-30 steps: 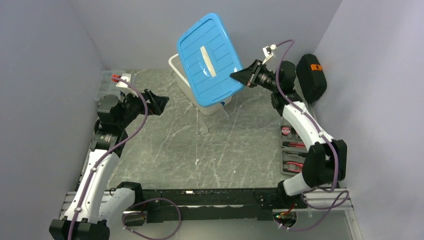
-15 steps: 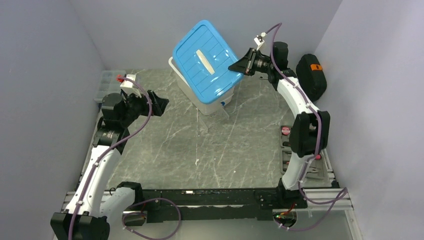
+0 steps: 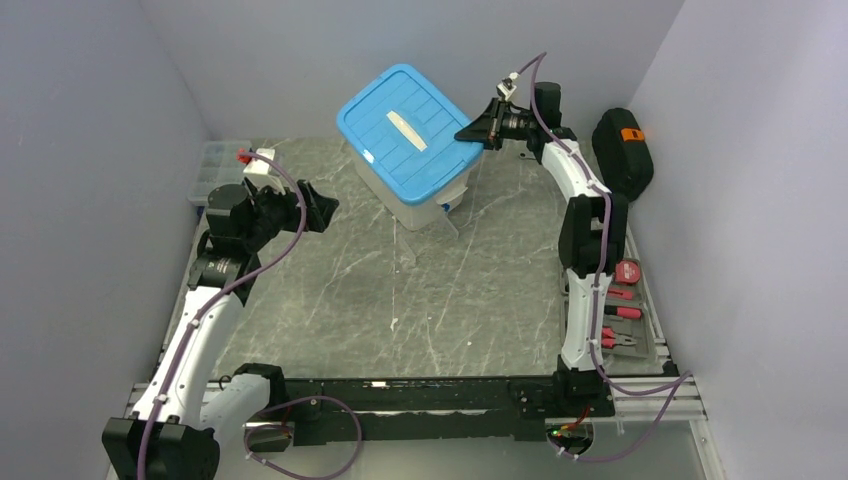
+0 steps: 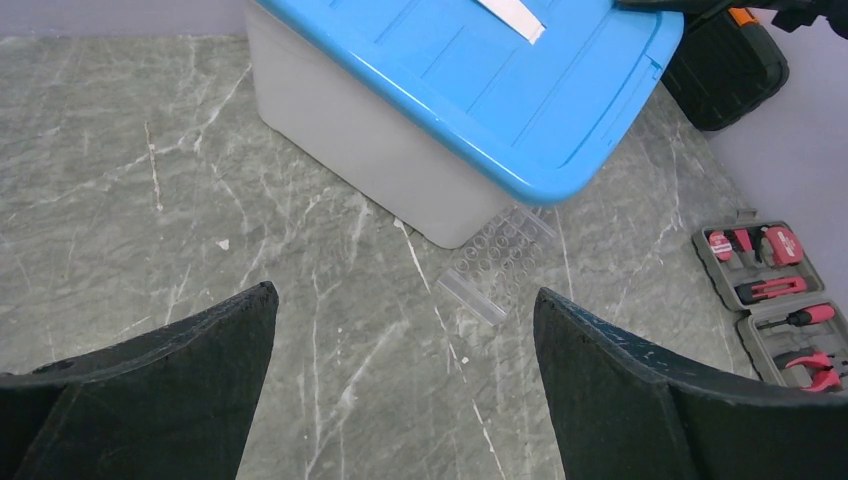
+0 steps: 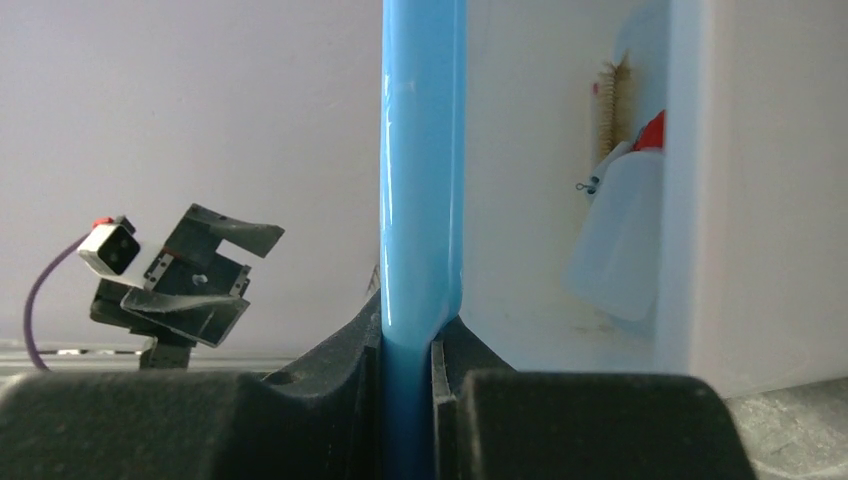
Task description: Organize the chemistry lab equipment
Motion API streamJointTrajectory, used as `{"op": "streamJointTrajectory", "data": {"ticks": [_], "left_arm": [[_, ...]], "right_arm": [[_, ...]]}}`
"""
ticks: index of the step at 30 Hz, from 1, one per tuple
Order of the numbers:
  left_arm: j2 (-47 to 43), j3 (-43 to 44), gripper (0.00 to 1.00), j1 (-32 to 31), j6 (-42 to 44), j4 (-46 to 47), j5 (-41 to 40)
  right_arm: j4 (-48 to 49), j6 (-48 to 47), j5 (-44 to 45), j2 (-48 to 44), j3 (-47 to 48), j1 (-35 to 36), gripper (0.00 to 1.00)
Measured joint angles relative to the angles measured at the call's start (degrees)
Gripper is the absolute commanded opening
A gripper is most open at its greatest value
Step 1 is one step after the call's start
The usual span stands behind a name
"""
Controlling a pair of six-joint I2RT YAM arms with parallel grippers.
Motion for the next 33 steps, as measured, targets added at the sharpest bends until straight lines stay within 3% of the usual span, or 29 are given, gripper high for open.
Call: {"op": "streamJointTrajectory", "data": {"ticks": [7,16,27,33], "left_arm": [[0.63,0.0,0.99,0.0,0.0,-0.02,0.04],[0.79,0.0,0.99,0.0,0.04,-0.04,0.07],[0.81,0.0,0.99,0.0,0.42,-0.37,0.07],[0.79,0.0,0.99,0.0,0.63,-0.9,0.07]], "right_arm": [[0.9,5.07,-2.54,4.96,3.28,-1.03,0.0],[4.9,8.24,-2.21,6.19,3.41,-1.36,0.43],[5.75,6.8,1.27,6.19,4.39,-3.58,0.58],[0.2,1.7,4.76,6.14,5.33,-4.37,0.65]]}}
